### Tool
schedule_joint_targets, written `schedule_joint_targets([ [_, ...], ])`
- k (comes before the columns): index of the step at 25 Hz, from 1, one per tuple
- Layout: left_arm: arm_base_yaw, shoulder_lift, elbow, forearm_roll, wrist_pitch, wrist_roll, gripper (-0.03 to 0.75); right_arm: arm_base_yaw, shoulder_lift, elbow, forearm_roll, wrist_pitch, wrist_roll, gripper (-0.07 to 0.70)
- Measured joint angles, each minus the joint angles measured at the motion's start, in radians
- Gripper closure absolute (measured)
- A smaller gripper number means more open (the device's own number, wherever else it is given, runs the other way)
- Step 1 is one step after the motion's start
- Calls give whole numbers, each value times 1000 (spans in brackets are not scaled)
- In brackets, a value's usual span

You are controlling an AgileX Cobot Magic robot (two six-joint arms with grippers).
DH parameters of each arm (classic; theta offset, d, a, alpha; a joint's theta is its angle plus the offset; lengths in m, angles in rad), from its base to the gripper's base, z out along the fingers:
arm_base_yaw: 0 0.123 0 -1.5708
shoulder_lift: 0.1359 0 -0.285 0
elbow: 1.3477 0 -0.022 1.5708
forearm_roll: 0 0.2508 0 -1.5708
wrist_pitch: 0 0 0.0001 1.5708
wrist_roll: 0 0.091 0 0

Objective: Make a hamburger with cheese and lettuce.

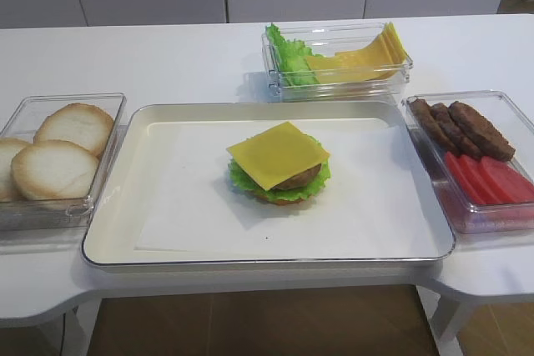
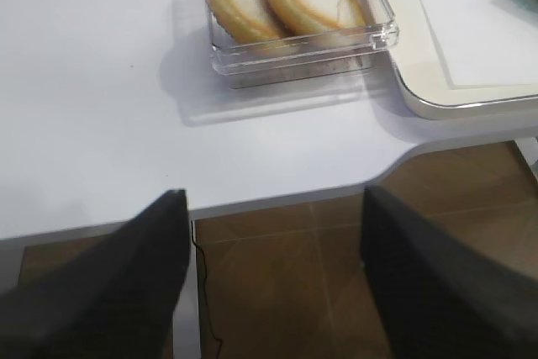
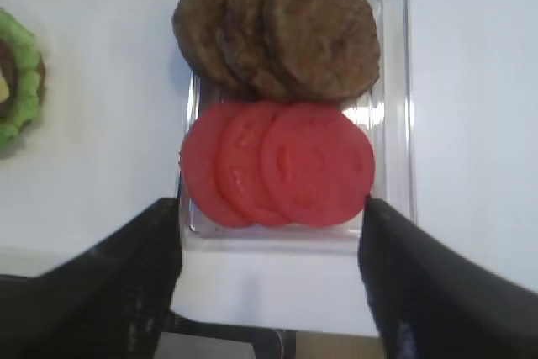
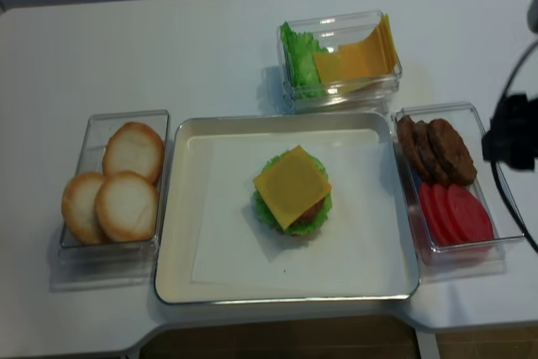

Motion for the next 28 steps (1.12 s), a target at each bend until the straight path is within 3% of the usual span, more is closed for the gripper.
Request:
schedule_joint_targets([
  [10,0,0,0,0,0,0,249,0,-401,199,-10,28,24,130],
  [17,0,0,0,0,0,0,249,0,-653,275,-55,159,26,130],
  [28,0,0,0,0,0,0,249,0,-998,388,-72,245,27,130],
])
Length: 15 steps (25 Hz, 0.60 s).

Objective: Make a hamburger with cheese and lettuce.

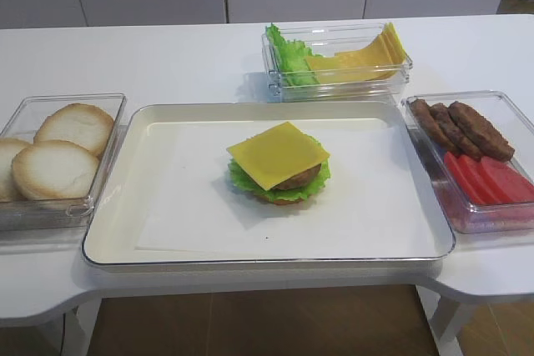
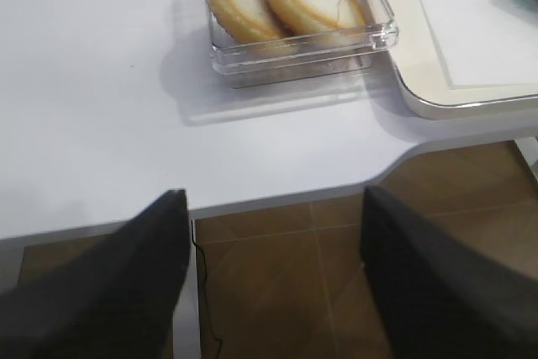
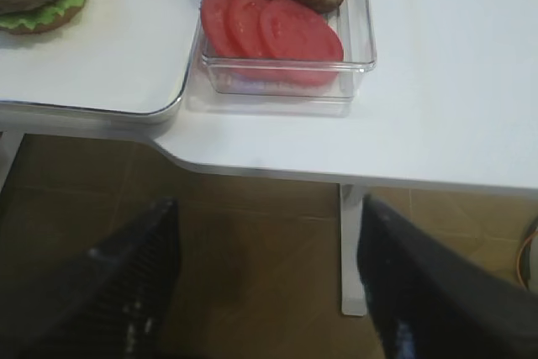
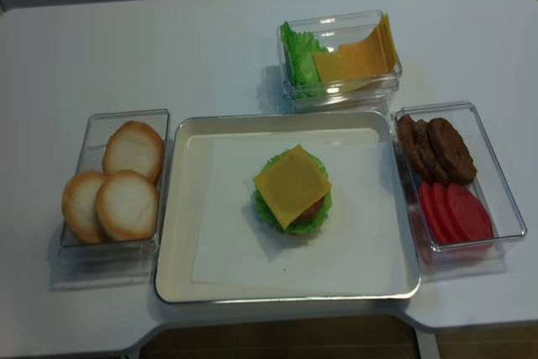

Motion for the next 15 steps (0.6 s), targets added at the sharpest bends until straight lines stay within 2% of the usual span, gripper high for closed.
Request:
schedule_joint_targets([
  [8,0,0,0,0,0,0,249,0,-137,84,-9,2,17,130],
  [15,0,0,0,0,0,0,249,0,-141,107,-48,-63,50,130],
])
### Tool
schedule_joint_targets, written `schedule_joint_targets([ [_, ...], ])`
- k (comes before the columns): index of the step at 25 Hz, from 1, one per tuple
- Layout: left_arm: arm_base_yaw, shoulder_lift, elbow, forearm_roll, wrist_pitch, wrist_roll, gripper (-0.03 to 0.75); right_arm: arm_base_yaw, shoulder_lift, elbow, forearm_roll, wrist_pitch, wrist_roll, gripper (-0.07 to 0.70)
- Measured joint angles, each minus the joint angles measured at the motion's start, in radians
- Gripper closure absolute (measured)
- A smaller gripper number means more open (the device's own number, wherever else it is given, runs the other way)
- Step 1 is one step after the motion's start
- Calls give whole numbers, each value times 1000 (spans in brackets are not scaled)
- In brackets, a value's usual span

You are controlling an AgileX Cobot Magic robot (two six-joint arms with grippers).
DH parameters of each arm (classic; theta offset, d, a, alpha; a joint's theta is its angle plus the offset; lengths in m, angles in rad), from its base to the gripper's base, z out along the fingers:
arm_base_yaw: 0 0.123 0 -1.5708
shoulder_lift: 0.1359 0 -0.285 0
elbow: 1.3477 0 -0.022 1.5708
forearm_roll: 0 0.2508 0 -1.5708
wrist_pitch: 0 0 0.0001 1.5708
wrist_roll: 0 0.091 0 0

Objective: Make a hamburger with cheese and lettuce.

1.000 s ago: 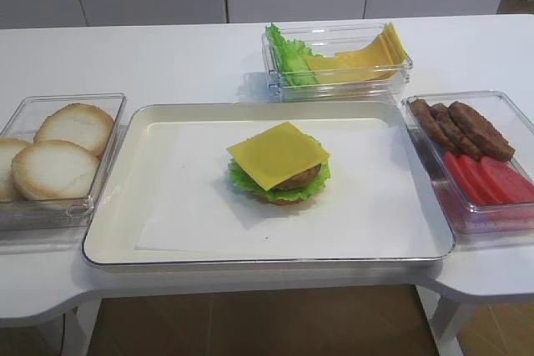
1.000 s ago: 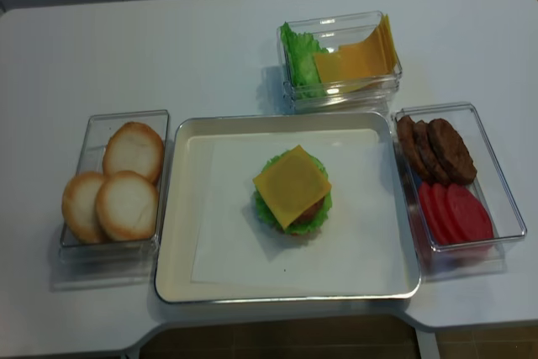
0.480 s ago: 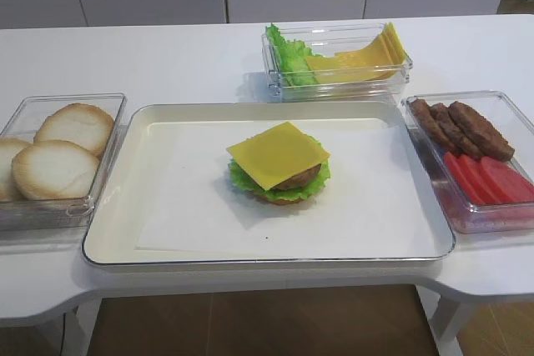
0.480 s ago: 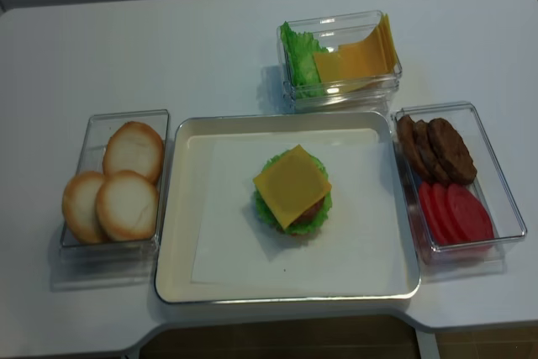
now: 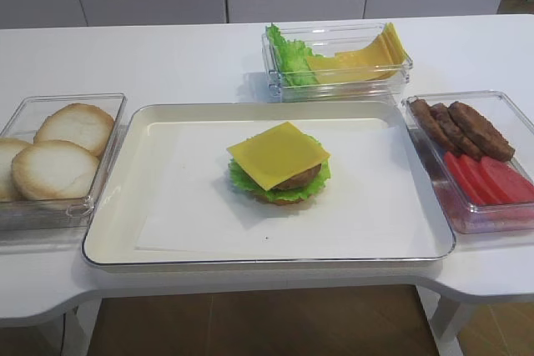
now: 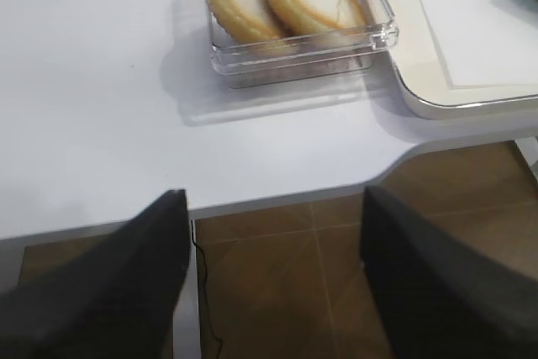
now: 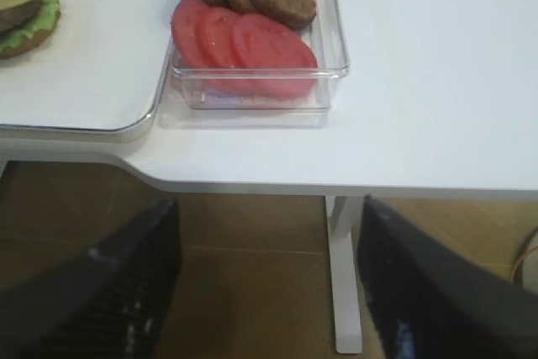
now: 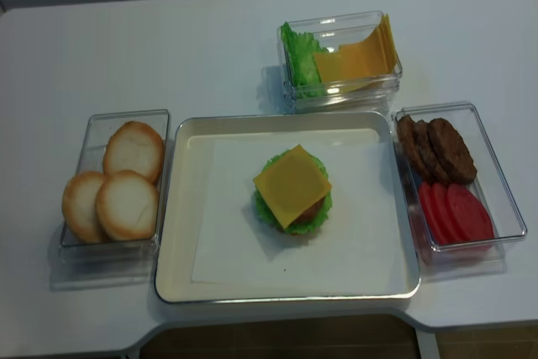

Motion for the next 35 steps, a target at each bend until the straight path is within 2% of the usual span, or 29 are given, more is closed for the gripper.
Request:
schedule_joint_targets([
  [8,0,0,0,0,0,0,249,0,0,16,-54,-48,22,130],
  [35,0,0,0,0,0,0,249,0,0,25,-79,-48,51,130],
])
